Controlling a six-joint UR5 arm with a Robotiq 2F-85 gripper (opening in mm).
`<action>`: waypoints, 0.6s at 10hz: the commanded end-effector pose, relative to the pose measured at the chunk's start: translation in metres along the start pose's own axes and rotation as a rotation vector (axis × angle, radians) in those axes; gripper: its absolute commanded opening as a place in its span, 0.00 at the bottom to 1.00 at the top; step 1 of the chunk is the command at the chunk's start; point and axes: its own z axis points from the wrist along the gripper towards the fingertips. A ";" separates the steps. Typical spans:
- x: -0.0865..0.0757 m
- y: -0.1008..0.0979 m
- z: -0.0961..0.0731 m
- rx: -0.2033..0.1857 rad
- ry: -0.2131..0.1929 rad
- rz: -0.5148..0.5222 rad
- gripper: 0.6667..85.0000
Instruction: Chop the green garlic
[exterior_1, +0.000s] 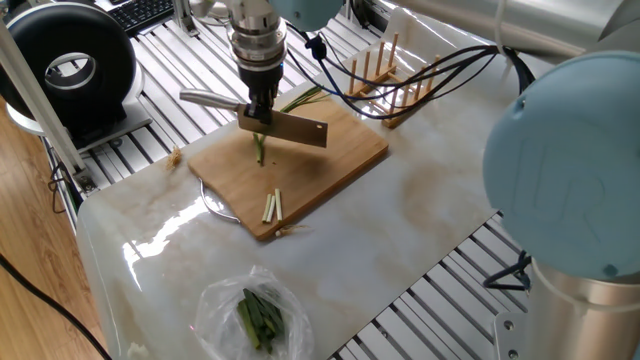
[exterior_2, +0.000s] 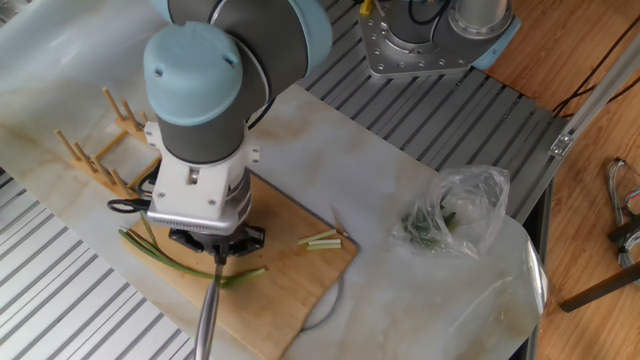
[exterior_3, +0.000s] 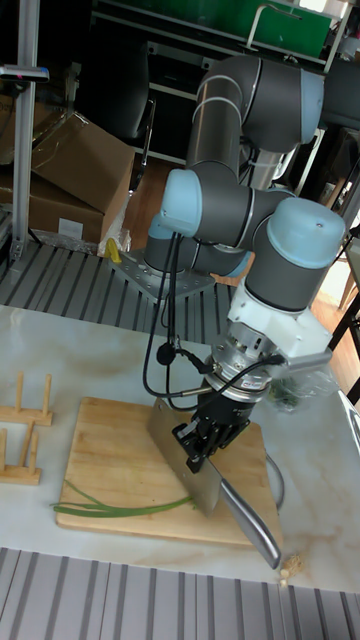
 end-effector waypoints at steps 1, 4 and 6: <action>0.008 0.004 0.000 -0.019 0.031 -0.010 0.01; 0.016 0.009 0.000 -0.032 0.065 -0.018 0.01; 0.019 0.011 0.002 -0.036 0.077 -0.015 0.01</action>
